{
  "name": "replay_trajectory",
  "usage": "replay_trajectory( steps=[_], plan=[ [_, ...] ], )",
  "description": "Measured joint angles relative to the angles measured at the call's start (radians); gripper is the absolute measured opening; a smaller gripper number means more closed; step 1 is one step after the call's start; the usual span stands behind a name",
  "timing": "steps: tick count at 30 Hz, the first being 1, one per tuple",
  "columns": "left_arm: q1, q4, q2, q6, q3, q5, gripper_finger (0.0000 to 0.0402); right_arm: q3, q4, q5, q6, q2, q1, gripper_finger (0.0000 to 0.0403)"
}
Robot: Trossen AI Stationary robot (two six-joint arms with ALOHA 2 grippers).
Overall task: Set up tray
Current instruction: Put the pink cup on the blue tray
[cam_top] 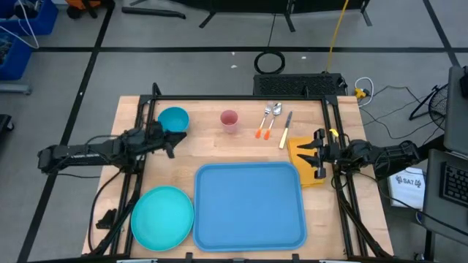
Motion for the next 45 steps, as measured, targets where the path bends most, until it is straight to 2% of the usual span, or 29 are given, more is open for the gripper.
replay_trajectory(
  steps=[3, 5, 12, 15, 19, 24, 29, 35, 45],
  plan=[
    [0.077, -0.122, 0.162, -0.012, 0.151, 0.003, 0.0028, 0.0, 0.043, 0.003, 0.006, 0.0, 0.0, 0.013],
    [0.134, -0.154, 0.282, -0.022, 0.238, 0.046, 0.0028, 0.0, 0.042, 0.022, 0.006, 0.0, 0.0, 0.013],
    [0.346, -0.193, 0.725, -0.03, 0.532, 0.398, 0.0028, 0.0, 0.029, 0.127, 0.044, 0.0, 0.0, 0.013],
    [0.4, -0.295, 0.869, 0.005, 0.671, 0.471, 0.003, 0.0, 0.017, 0.131, 0.039, 0.0, 0.0, 0.013],
    [0.425, -0.425, 1.018, 0.043, 0.841, 0.469, 0.0058, 0.0, 0.02, 0.131, 0.017, 0.0, 0.0, 0.013],
    [0.425, -0.57, 1.164, 0.04, 1.032, 0.454, 0.0126, 0.0, 0.021, 0.131, -0.006, 0.0, 0.0, 0.013],
    [0.404, -0.649, 1.259, 0.017, 1.123, 0.394, 0.0172, 0.0, 0.034, 0.132, -0.05, 0.0, 0.0, 0.013],
    [0.384, -0.666, 1.343, -0.022, 1.131, 0.367, 0.0169, 0.0, 0.041, 0.131, -0.057, 0.0, 0.0, 0.013],
    [0.369, -0.64, 1.399, -0.053, 1.132, 0.307, 0.0144, 0.0, 0.044, 0.131, -0.057, 0.0, 0.0, 0.013]
  ],
)
